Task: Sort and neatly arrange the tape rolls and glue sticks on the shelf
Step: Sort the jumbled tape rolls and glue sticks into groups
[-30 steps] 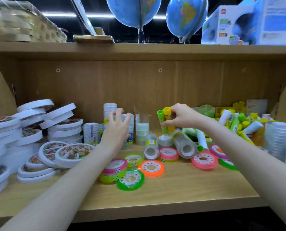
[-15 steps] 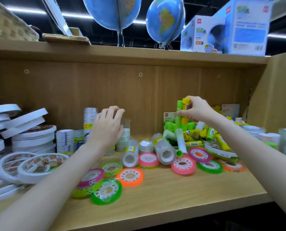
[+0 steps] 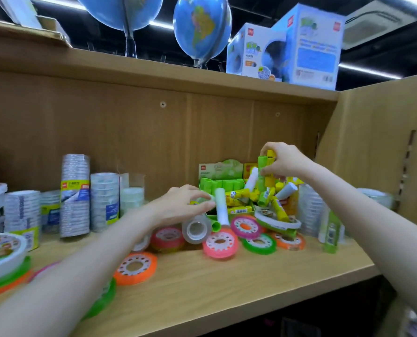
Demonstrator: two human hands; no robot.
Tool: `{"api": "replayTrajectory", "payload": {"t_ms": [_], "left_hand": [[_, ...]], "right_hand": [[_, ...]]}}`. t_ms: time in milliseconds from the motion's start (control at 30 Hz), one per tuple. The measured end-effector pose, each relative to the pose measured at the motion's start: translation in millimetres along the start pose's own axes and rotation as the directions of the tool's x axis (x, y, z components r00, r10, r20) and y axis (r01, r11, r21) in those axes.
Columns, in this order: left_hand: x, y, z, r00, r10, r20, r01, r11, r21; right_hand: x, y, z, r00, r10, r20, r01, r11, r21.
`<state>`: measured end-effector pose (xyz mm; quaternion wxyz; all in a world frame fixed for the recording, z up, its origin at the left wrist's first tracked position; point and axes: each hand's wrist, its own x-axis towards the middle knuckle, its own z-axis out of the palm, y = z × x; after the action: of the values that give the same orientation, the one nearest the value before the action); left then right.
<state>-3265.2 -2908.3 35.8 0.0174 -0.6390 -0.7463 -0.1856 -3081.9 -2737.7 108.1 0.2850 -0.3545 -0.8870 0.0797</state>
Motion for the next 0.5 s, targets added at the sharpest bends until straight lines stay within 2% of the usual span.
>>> {"api": "replayTrajectory", "payload": {"t_ms": [100,200,300,400,500], "left_hand": [[8,0,0,0.999,0.038,-0.017,-0.038,0.999,0.001],[14,1,-6,0.998,0.053,-0.023,-0.053,0.999,-0.005],[22,0,-8,0.999,0.046,-0.018,-0.045,0.999,0.017],[32,1,-5,0.999,0.043,-0.001,-0.043,0.995,0.089],[41,6,-2,0.998,0.060,-0.006,-0.059,0.988,0.140]], "right_hand": [[8,10,-8,0.993,-0.003,-0.114,-0.013,0.990,-0.144],[20,21,-6,0.990,-0.025,-0.137,-0.026,0.933,-0.360],[31,31,-1,0.989,-0.049,-0.140,-0.025,0.876,-0.482],[40,38,4,0.986,-0.099,-0.137,0.005,0.828,-0.561],[47,44,5,0.987,-0.114,-0.116,0.034,0.844,-0.535]]}}
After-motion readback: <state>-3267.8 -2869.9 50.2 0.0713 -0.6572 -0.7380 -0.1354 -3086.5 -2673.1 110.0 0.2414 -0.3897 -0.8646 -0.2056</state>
